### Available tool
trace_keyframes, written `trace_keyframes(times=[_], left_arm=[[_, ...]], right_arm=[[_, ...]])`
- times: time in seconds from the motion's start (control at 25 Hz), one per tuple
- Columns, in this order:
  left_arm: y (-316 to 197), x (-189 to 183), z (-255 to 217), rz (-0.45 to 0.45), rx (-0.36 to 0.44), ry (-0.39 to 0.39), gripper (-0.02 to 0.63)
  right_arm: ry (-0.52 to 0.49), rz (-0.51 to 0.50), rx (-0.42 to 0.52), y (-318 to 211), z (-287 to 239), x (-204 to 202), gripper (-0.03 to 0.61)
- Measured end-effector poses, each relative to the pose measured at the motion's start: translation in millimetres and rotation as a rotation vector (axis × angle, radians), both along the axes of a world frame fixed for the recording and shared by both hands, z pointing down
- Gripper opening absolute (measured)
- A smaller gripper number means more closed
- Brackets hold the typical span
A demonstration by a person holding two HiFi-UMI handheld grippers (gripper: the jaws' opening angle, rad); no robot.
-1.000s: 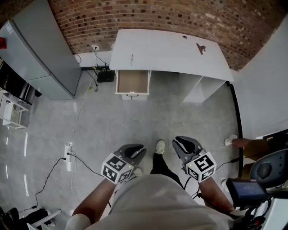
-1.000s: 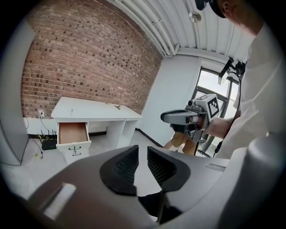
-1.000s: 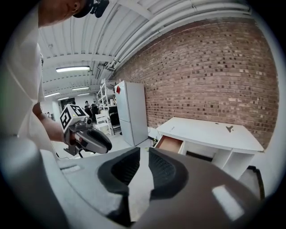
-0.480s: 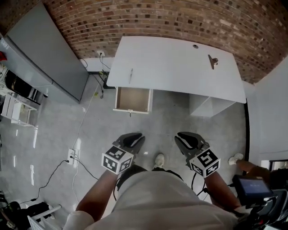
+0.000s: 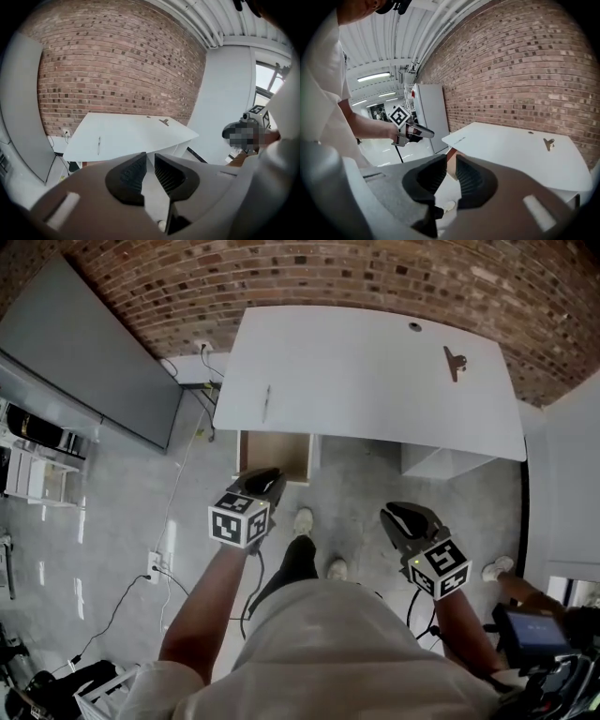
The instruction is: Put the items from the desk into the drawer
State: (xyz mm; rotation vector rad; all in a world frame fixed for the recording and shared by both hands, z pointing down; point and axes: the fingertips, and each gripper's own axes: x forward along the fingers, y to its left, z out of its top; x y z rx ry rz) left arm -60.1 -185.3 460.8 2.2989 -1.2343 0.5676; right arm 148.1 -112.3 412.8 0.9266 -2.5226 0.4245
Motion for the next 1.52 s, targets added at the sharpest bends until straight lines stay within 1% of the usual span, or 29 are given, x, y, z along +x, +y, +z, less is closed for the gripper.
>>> trace_keyframes(times=[0.08,0.2,0.44,0.6,0.72,0.88,1.08,1.32,1.44,1.52], left_arm=[[-33.6,-12.8,15.7,-0.022,-0.023,-0.001,0.061],[-82.2,-32.0,44.9,-0.036,-0.067,-0.028,0.071],[-173.9,-68.4,93.7,-0.061,-0.144,-0.086,0.087],[-219.4,-89.8,125.8,-0.077,-0.206,-0.131,0.087],[-247.3,-98.5,147.8,-0.080,-0.250,-0.147,0.092],[-271.5,-103.0,175.5,-0.080,-0.324,-0.167,0.104],[-290.7,-109.9,198.0,-0.087,-0.382,-0.212,0.104],[-292.5,-109.4,217.2,-0.065,-0.462,-0.253,0.100],[-294.4,-110.4,220.7,-0.062,-0.483,-0.270,0.086],[-294.0,-110.6,221.3,-0.061,-0.496,-0.266,0.080]], right_arm=[[-0.002,0.049,-0.005,-18.7,-1.0,4.6,0.048],[-0.010,0.132,-0.026,-44.2,-1.5,13.1,0.048],[0.018,0.222,-0.053,-90.7,2.0,13.1,0.048],[0.020,0.278,-0.085,-108.4,2.3,3.9,0.048],[0.033,0.308,-0.112,-117.8,9.7,2.7,0.048],[0.045,0.346,-0.135,-126.2,16.5,4.4,0.048],[0.045,0.377,-0.155,-137.7,20.5,3.9,0.048],[0.053,0.392,-0.161,-145.9,20.8,3.3,0.048],[0.062,0.404,-0.169,-142.6,23.4,6.0,0.048],[0.067,0.407,-0.175,-138.2,23.9,7.2,0.048]])
